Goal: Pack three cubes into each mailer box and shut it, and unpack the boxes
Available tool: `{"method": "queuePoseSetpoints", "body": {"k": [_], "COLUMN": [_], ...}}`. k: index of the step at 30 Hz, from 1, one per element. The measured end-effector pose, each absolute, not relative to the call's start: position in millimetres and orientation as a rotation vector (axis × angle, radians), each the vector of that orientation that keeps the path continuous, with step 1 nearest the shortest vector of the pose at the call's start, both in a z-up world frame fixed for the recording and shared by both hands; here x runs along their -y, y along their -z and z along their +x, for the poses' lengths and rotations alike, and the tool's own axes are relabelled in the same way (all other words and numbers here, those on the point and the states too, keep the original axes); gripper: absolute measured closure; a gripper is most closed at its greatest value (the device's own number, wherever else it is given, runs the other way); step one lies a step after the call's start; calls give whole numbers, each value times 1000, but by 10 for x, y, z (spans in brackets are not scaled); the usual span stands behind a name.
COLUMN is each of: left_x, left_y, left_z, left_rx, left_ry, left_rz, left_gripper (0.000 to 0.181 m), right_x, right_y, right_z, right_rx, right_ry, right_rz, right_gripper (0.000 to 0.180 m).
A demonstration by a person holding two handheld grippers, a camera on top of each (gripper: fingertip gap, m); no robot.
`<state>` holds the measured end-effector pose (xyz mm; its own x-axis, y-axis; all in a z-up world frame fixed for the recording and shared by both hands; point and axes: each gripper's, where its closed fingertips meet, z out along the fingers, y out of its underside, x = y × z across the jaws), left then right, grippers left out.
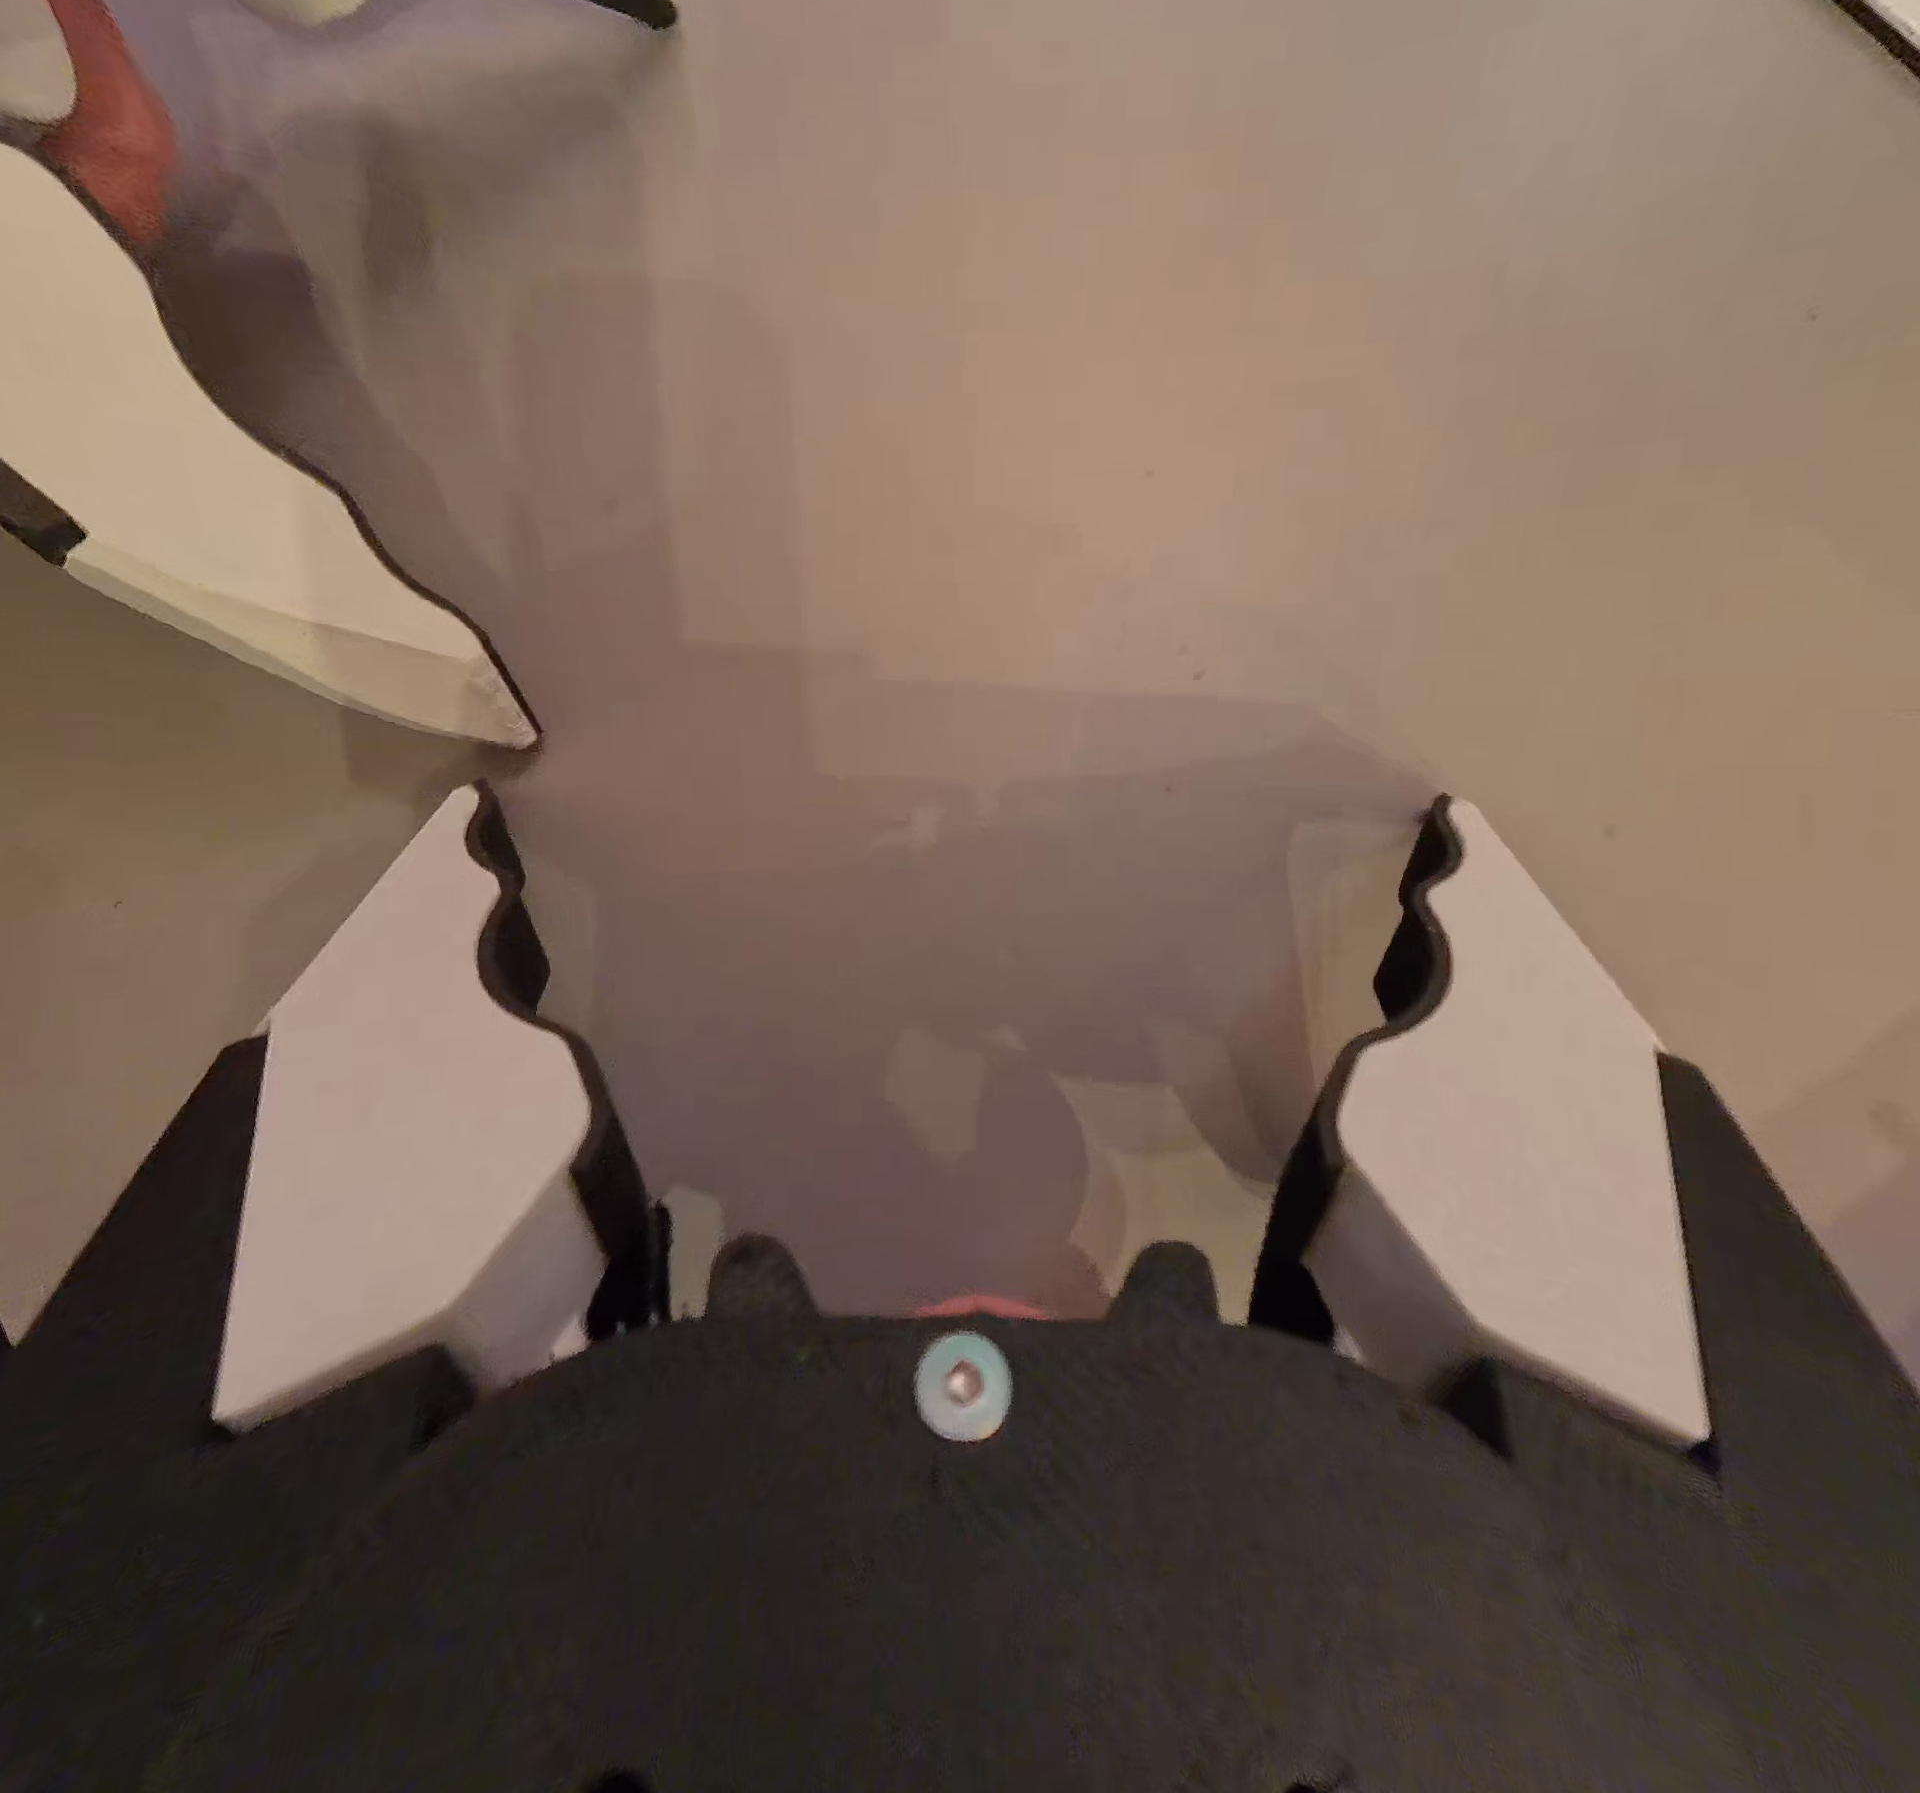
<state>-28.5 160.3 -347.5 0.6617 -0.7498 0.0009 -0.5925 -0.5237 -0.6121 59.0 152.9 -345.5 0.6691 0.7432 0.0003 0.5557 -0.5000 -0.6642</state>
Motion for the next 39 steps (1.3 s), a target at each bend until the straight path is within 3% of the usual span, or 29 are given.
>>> {"method": "queuePoseSetpoints", "body": {"k": [23,24,25,26,27,28,30,34,36,37,39], "left_x": [-1721,-1734,-1722,-1726,-1747,-1758,-1715,-1717,-1674,-1664,-1679], "left_y": [3470,3415,3349,3343,3344,3345,3346,3179,2902,2687,2276], "left_z": [-155,-100,-37,-17,-4,19,72,-12,-128,-207,-504], "left_rx": [-1027,-1045,-1092,-1116,-1106,-1097,-1129,-1058,-1071,-1049,-995], "left_ry": [346,377,420,424,426,449,522,563,535,530,464], "left_rz": [-2317,-2263,-2184,-2162,-2167,-2176,-2181,-2199,-2121,-2059,-1975], "left_gripper": [37,61,121,155,157,153,107,83,109,122,150], "right_x": [-1608,-1650,-1684,-1716,-1740,-1765,-1754,-1643,-1524,-1458,-1363], "right_y": [3436,3425,3426,3428,3432,3429,3377,2691,2233,2017,1581], "right_z": [526,505,489,481,483,500,523,580,763,914,1381], "right_rx": [1003,976,967,963,968,971,981,916,899,870,773], "right_ry": [-457,-467,-459,-445,-427,-407,-444,-595,-583,-567,-446], "right_rz": [-2247,-2257,-2264,-2265,-2261,-2255,-2241,-2063,-1953,-1918,-1858], "right_gripper": [19,19,20,23,26,32,47,120,169,180,180]}}
